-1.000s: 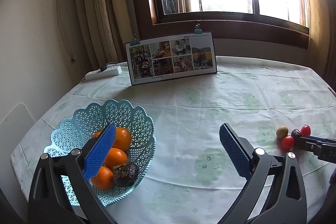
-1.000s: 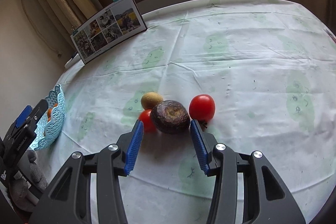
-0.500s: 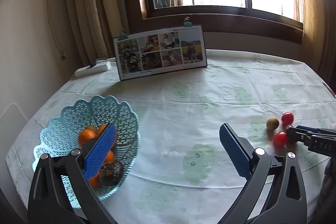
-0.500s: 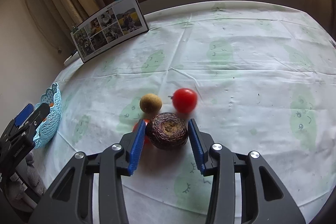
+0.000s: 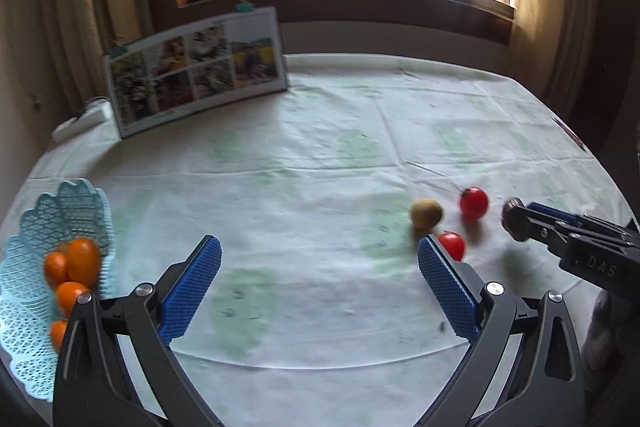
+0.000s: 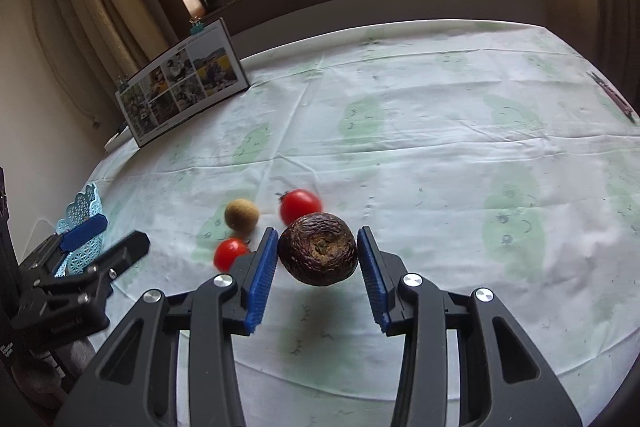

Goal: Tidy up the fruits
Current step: 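Close the left tool around a red cherry tomato while the right tool lifts the dark fruit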

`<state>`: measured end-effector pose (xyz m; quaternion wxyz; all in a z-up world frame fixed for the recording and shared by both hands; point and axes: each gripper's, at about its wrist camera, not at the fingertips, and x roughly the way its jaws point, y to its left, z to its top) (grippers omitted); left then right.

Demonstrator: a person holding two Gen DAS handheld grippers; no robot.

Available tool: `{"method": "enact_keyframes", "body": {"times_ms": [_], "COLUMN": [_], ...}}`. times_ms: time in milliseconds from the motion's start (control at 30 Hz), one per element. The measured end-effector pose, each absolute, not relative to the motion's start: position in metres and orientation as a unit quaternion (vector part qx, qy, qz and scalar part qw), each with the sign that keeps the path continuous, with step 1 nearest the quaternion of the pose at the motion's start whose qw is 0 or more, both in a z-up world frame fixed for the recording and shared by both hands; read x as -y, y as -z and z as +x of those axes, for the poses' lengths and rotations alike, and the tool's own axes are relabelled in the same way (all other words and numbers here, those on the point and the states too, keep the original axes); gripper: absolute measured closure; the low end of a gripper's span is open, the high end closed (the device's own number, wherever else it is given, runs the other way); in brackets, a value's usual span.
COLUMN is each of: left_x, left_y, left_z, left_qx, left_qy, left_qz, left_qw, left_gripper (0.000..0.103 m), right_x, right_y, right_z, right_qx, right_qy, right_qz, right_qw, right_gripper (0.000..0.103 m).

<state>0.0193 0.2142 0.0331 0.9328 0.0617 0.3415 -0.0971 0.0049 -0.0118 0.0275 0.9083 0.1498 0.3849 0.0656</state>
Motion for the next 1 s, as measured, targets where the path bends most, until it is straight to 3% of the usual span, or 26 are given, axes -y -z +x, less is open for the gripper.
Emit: {"method": "enact_keyframes", "body": {"times_ms": [100,167,500,700,1000], "left_x": [-0.197,-0.188,-0.153,-0.152,-0.167], "left_y": [-0.027,-0.023,-0.004,0.003,-0.01], "left_z": [0.022,0.024,0.035,0.042,0.031], "left_qx": [-0.354,-0.363,-0.401,-0.414,-0.394], "left_qy": [0.126,0.144,0.214,0.228,0.213], "left_qz": [0.07,0.074,0.069,0.047,0.038], "left_qw": [0.924,0.918,0.888,0.88,0.893], "left_gripper": [0.003,0.015,0.047,0.076,0.076], "right_x": [0.017,0.019,0.023,0.021,0.022], "right_y": [-0.026,-0.026,-0.025,-0.025,-0.025], "right_z": [0.006,0.007,0.006,0.006,0.004], "right_qx": [-0.384,-0.382,-0.381,-0.381,-0.376], "right_qy": [-0.057,-0.056,-0.057,-0.058,-0.057], "right_qz": [0.156,0.16,0.172,0.171,0.172], "right_qw": [0.908,0.908,0.907,0.907,0.909], "right_gripper": [0.062,0.062,0.062,0.062,0.062]}}
